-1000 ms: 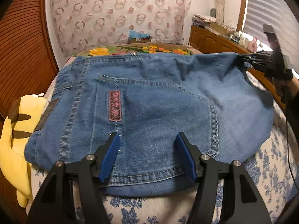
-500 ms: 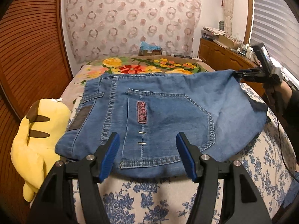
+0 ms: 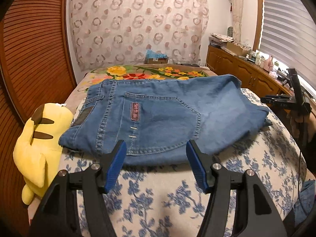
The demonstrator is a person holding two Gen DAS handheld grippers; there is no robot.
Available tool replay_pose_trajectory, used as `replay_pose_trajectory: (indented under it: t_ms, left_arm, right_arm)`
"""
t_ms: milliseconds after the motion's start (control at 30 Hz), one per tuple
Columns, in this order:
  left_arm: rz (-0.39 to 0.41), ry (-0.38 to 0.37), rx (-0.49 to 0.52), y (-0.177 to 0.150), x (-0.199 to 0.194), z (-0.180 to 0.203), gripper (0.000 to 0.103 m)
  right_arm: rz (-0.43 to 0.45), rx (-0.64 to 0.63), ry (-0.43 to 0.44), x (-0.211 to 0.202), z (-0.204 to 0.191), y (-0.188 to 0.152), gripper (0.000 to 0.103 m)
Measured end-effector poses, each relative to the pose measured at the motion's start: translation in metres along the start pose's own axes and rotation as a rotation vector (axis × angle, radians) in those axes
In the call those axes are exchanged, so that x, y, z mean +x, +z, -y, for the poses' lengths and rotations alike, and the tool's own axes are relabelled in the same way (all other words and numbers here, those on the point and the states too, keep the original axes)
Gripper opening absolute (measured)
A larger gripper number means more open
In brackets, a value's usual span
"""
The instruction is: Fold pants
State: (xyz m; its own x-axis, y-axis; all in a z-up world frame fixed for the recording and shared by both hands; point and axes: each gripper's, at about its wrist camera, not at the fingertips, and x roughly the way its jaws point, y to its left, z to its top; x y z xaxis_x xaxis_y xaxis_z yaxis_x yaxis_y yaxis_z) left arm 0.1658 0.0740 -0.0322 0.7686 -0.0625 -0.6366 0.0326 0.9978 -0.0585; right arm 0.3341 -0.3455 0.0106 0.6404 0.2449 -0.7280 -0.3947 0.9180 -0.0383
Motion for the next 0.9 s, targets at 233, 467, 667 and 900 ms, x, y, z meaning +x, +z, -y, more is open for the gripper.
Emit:
replay_pose_trajectory:
  t_ms: [233, 467, 667, 900]
  left_arm:
    - [0.009, 0.001, 0.01, -0.015, -0.021, 0.013, 0.062]
    - [0.011, 0.006, 0.011, -0.028, -0.042, 0.013, 0.062]
    - [0.008, 0.01, 0.011, -0.036, -0.046, 0.015, 0.062]
    - [0.0, 0.017, 0.02, -0.04, -0.046, 0.017, 0.062]
  right_arm:
    - [-0.011, 0.087, 0.017, -0.009, 0.001, -0.023, 0.051]
    - [-0.028, 0.171, 0.047, -0.016, 0.018, -0.032, 0.051]
    - [-0.069, 0.22, 0.073, -0.004, 0.023, -0.033, 0.051]
    - [-0.104, 0.314, 0.118, 0.01, 0.032, -0.028, 0.044]
